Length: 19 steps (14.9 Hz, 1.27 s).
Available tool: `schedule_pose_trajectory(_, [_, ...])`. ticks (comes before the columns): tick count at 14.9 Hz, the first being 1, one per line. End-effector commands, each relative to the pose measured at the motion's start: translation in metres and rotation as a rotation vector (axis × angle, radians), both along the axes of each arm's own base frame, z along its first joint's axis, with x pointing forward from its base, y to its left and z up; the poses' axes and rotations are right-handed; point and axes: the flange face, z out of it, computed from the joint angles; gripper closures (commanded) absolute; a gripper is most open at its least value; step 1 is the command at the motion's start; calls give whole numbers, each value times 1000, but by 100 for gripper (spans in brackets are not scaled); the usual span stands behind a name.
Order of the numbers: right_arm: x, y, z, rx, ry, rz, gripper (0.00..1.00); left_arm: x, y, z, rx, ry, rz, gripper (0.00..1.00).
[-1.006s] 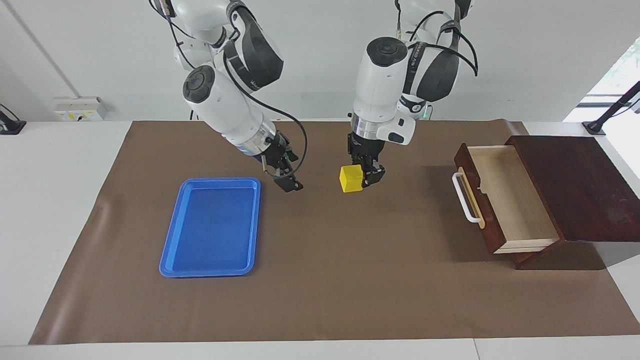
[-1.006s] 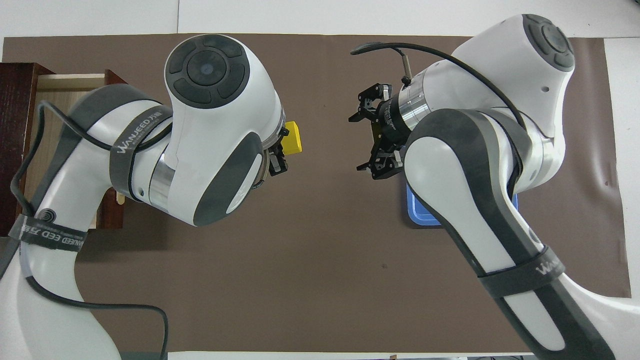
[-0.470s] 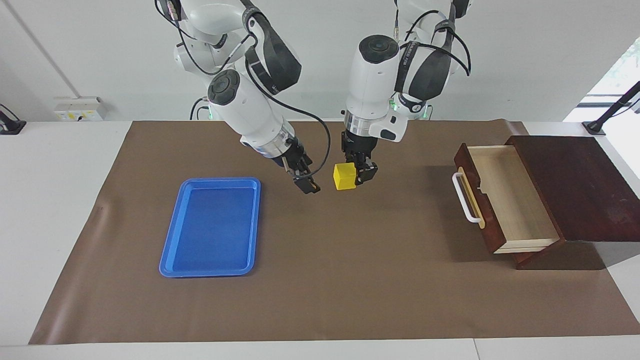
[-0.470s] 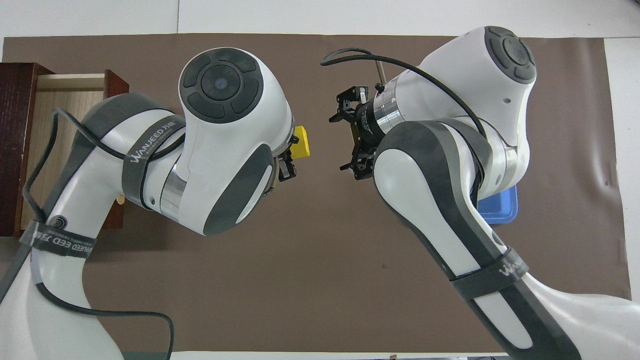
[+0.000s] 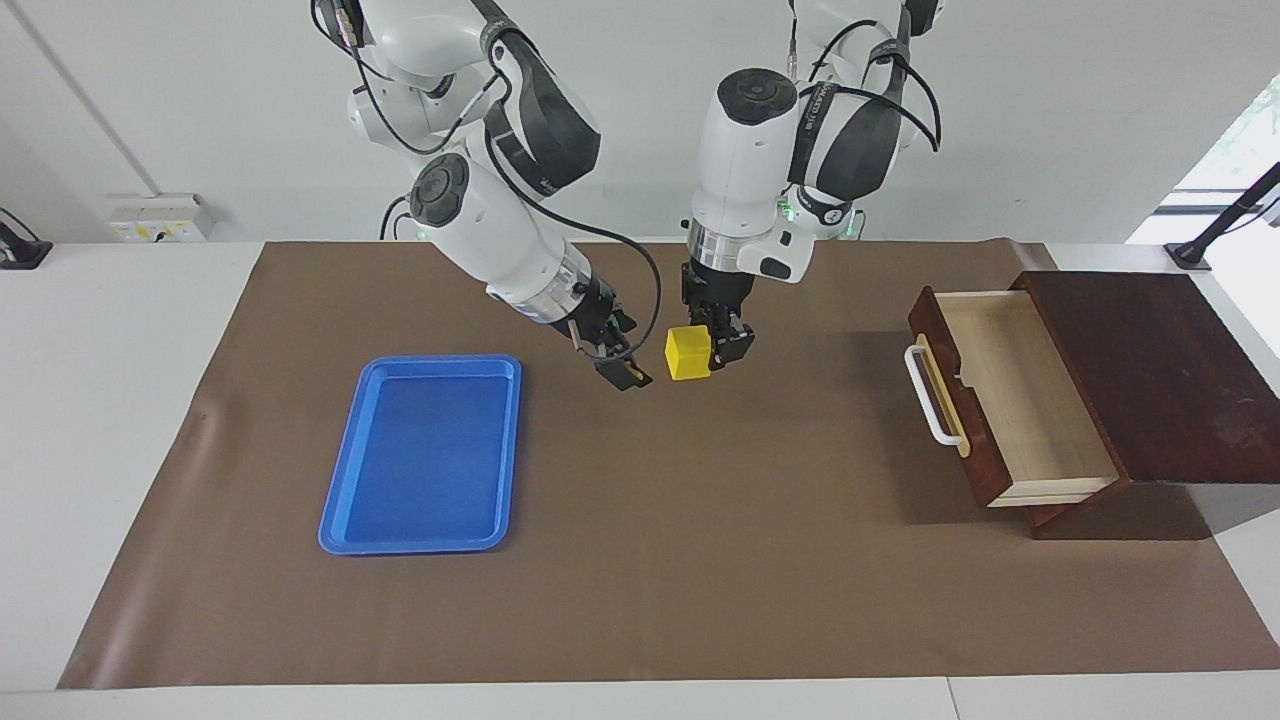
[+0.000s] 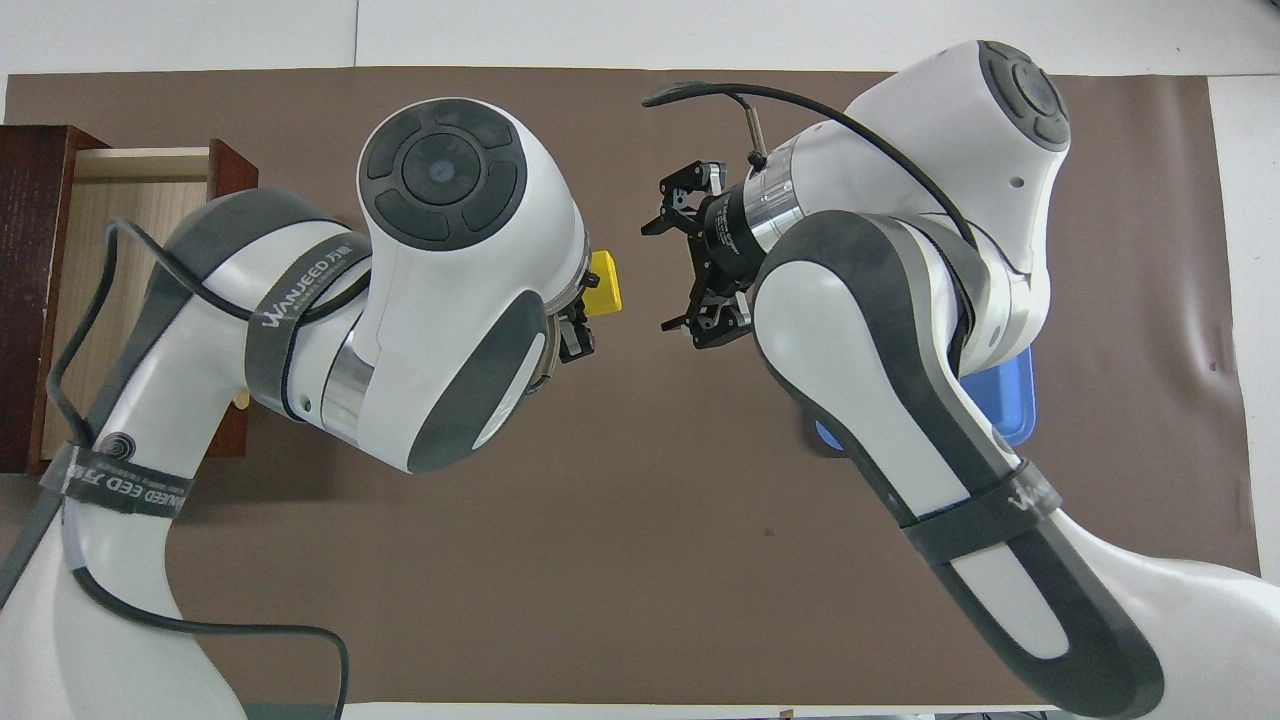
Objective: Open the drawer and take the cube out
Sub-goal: 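Lift the cube with the left gripper while the right gripper approaches, then close the right gripper on the yellow cube held by the left gripper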
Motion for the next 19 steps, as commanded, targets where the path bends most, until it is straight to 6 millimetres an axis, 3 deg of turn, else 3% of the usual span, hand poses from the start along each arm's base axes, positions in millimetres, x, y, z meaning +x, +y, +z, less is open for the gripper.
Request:
schedule_pose_trajectory(1, [31, -4, 0, 63, 15, 9, 3, -8, 2, 3, -23, 0, 15, 100])
schedule_pose_trajectory(5, [41, 10, -9, 115, 15, -8, 3, -8, 2, 3, -24, -1, 15, 100])
schedule_pose_trajectory(15, [31, 23, -7, 139, 33, 11, 2, -9, 4, -1, -21, 6, 15, 100])
schedule_pose_trajectory(19, [20, 44, -14, 138, 50, 28, 2, -9, 4, -1, -22, 5, 16, 100])
